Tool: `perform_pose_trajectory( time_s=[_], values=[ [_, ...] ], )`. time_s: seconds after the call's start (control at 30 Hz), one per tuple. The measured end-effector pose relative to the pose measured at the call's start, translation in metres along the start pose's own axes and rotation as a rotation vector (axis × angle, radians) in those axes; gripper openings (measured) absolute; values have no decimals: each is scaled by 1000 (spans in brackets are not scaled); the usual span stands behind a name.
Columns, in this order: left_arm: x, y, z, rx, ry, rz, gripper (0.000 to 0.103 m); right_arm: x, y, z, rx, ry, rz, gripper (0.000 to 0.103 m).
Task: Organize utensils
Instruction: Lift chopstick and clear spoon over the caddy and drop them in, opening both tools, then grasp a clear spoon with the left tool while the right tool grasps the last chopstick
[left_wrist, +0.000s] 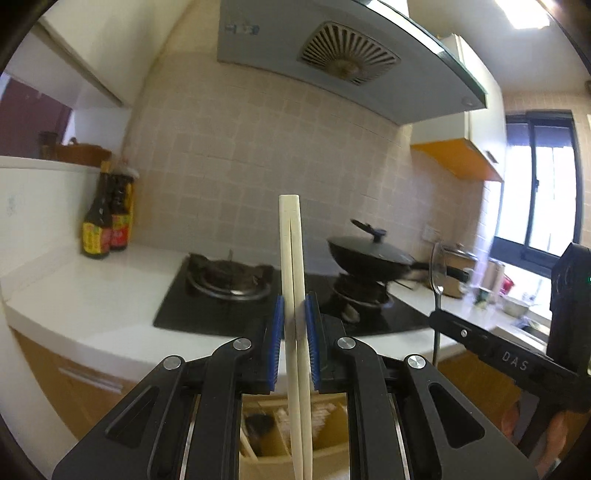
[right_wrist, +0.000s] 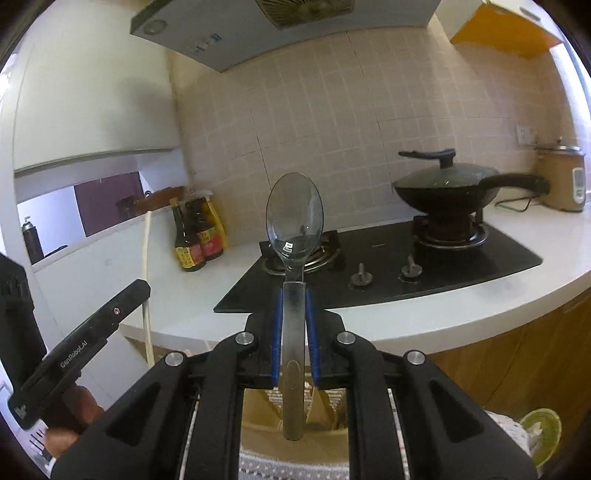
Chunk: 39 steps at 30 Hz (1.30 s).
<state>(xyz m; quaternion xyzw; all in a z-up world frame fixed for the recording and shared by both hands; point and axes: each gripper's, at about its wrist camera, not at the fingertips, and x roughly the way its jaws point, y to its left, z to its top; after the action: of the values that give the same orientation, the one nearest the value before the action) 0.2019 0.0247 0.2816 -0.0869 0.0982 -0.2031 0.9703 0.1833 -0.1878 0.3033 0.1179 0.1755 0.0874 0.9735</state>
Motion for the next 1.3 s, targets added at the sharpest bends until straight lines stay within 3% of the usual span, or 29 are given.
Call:
perform_pose_trajectory(
  time_s=[0.33,0.57,0.67,0.87,0.97,1.17,1.23,1.3],
  values=[
    [37,24,-25,-20,-50,59,11,53,-15,-16,-10,-16,-72,10],
    [51,31,-44,-22,-73,132,11,68,-23,-33,-30,-15,-102,10],
    [57,32,-53,-39,-48,122,11,69,-21,-37,-49,-8,-99,10],
    [46,24,-62,17,-44,129,12,57,-27,-43,-24,10,-82,11],
    [34,25,-63,8,-36,108,29,47,-32,-45,7,21,-66,12],
    [5,25,-60,8,-33,112,36,4,-35,-48,54,29,-57,13],
    [-8,23,-59,7,-32,106,38,-10,-35,-48,59,25,-60,15],
    [-18,21,-58,6,-20,88,38,-26,-32,-50,60,27,-70,25]
  ],
)
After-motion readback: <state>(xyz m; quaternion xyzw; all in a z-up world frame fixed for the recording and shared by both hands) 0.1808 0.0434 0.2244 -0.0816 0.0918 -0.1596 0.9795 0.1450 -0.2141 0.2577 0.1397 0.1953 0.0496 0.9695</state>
